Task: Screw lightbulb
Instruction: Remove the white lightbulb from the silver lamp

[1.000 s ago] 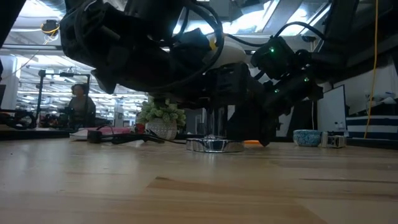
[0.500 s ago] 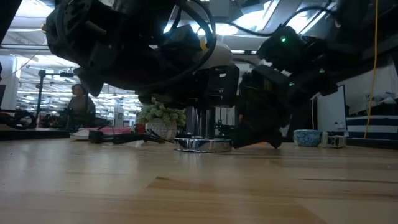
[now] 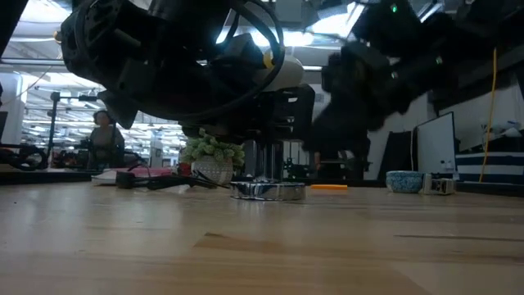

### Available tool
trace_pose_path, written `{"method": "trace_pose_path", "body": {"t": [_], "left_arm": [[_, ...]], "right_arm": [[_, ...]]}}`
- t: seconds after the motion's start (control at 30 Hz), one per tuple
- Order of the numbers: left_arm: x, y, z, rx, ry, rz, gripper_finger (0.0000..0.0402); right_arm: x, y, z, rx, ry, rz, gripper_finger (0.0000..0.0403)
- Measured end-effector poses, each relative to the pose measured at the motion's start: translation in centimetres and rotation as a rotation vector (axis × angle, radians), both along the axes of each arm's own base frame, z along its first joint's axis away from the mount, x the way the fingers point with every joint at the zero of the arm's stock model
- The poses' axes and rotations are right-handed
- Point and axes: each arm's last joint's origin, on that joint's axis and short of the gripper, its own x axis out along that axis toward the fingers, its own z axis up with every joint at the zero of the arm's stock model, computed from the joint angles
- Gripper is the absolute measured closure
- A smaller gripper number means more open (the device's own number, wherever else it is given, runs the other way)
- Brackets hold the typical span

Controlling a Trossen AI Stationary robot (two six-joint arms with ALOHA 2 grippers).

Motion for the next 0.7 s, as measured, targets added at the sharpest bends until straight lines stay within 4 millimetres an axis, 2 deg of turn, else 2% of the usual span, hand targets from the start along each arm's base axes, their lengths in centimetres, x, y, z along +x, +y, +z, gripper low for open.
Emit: {"method": "trace_pose_path", "body": {"t": [0.13, 0.27, 0.4, 0.7], "left_arm": [[0.0, 0.0, 0.0, -0.002, 0.003, -0.006, 0.0249], [0.0, 0.0, -0.1, -0.009, -0.001, -0.007, 0.0249], [0.0, 0.0, -0.1, -0.011, -0.001, -0.009, 0.0249], [0.0, 0.0, -0.1, -0.013, -0.001, -0.013, 0.0249]], "right_arm": [[-0.3, -1.2, 2.4, -0.109, -0.089, -0.078, 0.0301], [-0.4, -2.8, 2.8, -0.175, -0.096, -0.171, 0.0301], [-0.2, -3.7, 1.7, -0.174, -0.052, -0.188, 0.0301], [0.9, -3.6, -1.4, -0.125, -0.028, -0.103, 0.0301]]}}
